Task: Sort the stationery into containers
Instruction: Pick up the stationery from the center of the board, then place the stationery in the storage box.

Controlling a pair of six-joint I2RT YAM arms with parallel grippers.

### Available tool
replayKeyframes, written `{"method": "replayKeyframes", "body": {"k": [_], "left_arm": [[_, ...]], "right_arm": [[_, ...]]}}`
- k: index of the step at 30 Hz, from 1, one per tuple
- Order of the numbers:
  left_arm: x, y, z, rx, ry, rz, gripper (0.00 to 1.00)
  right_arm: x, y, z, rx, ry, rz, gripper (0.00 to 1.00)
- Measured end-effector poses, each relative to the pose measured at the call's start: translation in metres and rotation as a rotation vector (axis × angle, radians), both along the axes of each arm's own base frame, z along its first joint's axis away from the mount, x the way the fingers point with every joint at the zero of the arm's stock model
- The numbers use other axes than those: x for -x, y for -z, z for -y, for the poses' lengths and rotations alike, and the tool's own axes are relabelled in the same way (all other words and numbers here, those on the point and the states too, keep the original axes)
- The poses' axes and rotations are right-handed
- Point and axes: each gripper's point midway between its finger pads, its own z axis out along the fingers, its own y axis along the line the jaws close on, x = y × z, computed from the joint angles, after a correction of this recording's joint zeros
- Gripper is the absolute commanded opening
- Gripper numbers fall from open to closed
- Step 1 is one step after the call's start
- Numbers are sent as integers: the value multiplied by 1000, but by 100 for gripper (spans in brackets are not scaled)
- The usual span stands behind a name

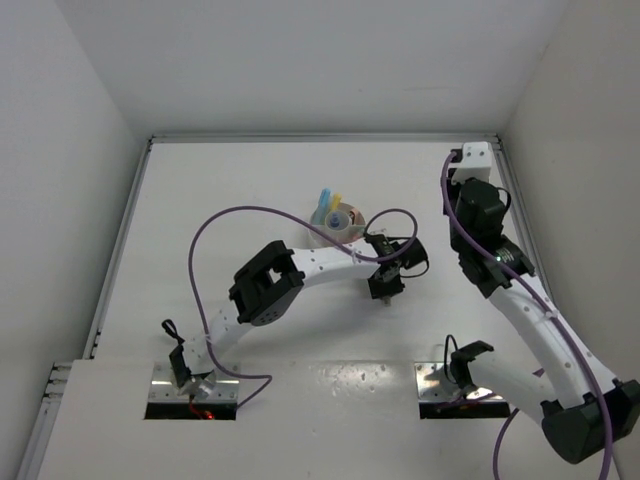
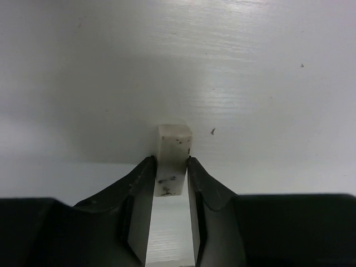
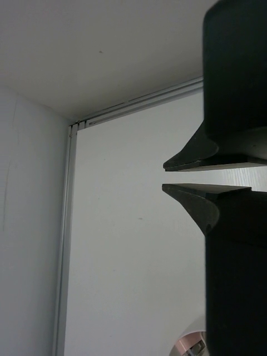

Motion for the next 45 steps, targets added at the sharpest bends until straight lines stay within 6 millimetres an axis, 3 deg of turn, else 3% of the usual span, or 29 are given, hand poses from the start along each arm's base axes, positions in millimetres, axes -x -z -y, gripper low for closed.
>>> {"method": "replayKeyframes", "body": {"k": [7,8,15,19,21,23,26,28,31,33,35,45], "left_arm": [[4,2,1,-44,61,-17,8],[5,3,0,-47,67,-18,0],[10,-1,-5,-51,166,32,0],[30,-14,-30,-193,329,115,0],[36,-38,-38,-205,394,192,0],[39,-75,-49,-150,437,288,0],[21,-152,-83,47,419,469,0],[-7,-201,-123,167,322,611,0],[-54,-242,-197,209,104,777,0],[-71,-246,-229,182,2,821,0],[-79,-245,-240,169,-39,829,0],[-115,-160,-230,230,-205,537,0]], "right_arm": [[7,-11,1,-30,-5,43,14],[7,-11,1,-32,-5,45,14],[8,-8,-1,-33,-19,40,14],[8,-4,-2,-31,-25,31,14],[8,-2,-2,-30,-26,28,14],[8,-2,-2,-30,-30,27,14],[8,1,-3,-29,-32,23,14],[8,3,-3,-27,-33,16,14],[7,6,-5,-25,-41,8,14],[6,9,-6,-24,-48,1,14],[4,13,-8,-20,-51,-11,13],[1,29,-10,-7,-57,-52,13]]}}
